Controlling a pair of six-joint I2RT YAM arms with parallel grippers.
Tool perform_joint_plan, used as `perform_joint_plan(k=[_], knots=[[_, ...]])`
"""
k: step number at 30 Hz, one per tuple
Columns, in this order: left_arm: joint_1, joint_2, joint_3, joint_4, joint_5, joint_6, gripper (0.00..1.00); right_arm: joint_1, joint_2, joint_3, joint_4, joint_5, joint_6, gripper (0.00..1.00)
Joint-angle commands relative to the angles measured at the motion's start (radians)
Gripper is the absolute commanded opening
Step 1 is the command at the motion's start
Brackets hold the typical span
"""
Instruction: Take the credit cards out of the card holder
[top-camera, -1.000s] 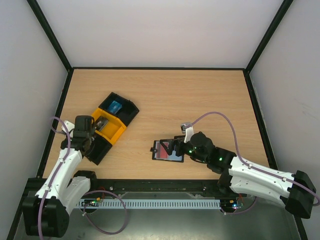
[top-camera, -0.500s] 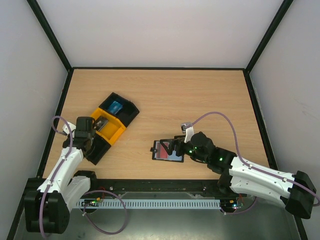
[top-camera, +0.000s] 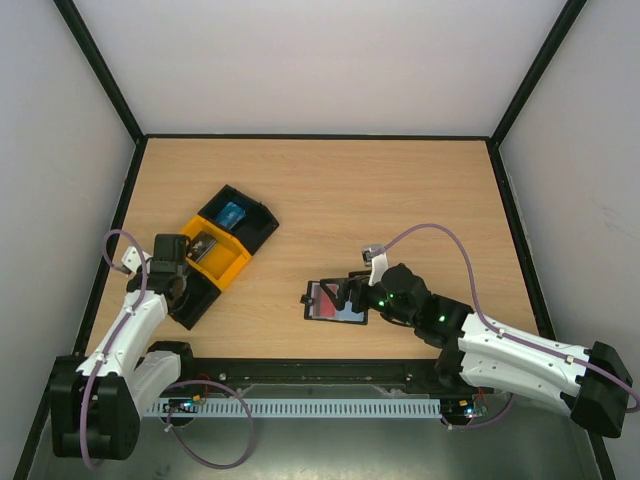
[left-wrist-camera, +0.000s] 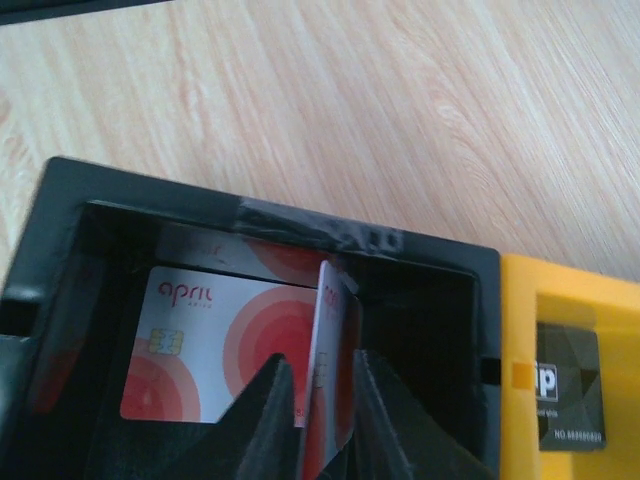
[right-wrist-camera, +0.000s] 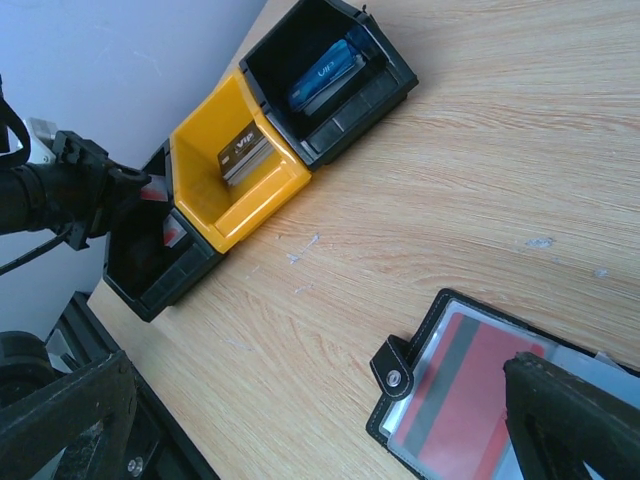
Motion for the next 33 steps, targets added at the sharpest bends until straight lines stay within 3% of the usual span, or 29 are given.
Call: perform_joint_plan(k=[1, 14, 20, 25, 29, 31, 33], knots=[[0.006, 0.009, 0.022, -0.065, -0.082, -0.061, 0.23, -0.003, -0.019, 0.003, -0.039, 0.023, -0.017, 0.98], [0.006, 0.036, 0.095, -0.128, -0.108, -0.116, 0.57, -0.003, -0.048, -0.01, -0.061, 0.026, 0.004, 0.98], [0.006, 0.005, 0.156, -0.125, -0.048, -0.037, 0.99, -0.003, -0.02, -0.01, -0.096, 0.067, 0.084, 0.98], [0.006, -0.044, 0.185, -0.094, 0.106, 0.053, 1.0, -0.003, 0.061, 0.009, -0.145, 0.091, 0.131, 0.98], [0.006, -0.084, 0.209, -0.047, 0.323, 0.196, 1.0, -0.003, 0.099, -0.023, -0.108, 0.076, 0.177, 0.99], [0.006, -0.102, 0.221, -0.029, 0.437, 0.258, 1.0, -0.002, 0.114, -0.05, -0.059, 0.047, 0.198, 0.9], [0.003, -0.112, 0.22, -0.005, 0.561, 0.305, 0.99, -0.003, 0.131, -0.081, 0.006, 0.017, 0.223, 0.74]])
